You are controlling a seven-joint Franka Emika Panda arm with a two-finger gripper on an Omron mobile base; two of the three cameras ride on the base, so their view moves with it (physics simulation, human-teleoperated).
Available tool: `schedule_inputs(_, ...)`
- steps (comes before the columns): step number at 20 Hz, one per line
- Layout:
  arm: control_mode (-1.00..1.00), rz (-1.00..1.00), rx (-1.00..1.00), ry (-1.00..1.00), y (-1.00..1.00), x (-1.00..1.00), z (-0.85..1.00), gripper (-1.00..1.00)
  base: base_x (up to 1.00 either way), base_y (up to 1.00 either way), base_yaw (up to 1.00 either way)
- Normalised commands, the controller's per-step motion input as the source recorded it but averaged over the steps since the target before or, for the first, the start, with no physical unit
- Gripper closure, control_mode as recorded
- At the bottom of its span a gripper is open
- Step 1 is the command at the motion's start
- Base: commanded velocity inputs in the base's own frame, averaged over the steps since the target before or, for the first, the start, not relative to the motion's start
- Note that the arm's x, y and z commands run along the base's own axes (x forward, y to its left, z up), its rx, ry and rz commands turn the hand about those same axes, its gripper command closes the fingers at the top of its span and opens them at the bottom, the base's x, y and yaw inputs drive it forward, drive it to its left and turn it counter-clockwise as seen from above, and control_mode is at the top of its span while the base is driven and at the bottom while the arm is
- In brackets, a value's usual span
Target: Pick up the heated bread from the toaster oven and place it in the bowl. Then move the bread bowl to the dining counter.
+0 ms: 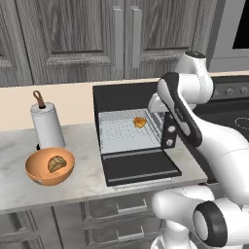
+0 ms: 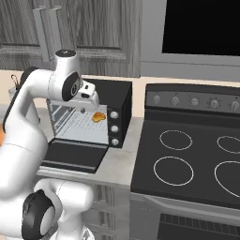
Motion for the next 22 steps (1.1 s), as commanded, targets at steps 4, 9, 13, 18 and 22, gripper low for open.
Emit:
schedule_inputs(4, -1.00, 0.00, 0.00, -0.05, 0.19, -0.13, -0.03, -1.00, 0.00, 0.00, 0.00)
schedule_inputs(9, -1.00, 0.00, 0.00, 0.00, 0.42, -0.10, -0.58, -1.00, 0.00, 0.00, 0.00)
schedule_inputs(13, -1.00, -0.02, 0.05, -0.02, 0.47, 0.09, -0.57, -1.00, 0.00, 0.00, 0.00)
schedule_inputs(18, -1.00, 0.00, -0.01, -0.09, 0.36, 0.31, -0.40, -1.00, 0.00, 0.00, 0.00)
schedule_inputs(22, -1.00, 0.00, 0.00, -0.16, 0.27, 0.39, -0.59, -1.00, 0.00, 0.00, 0.00)
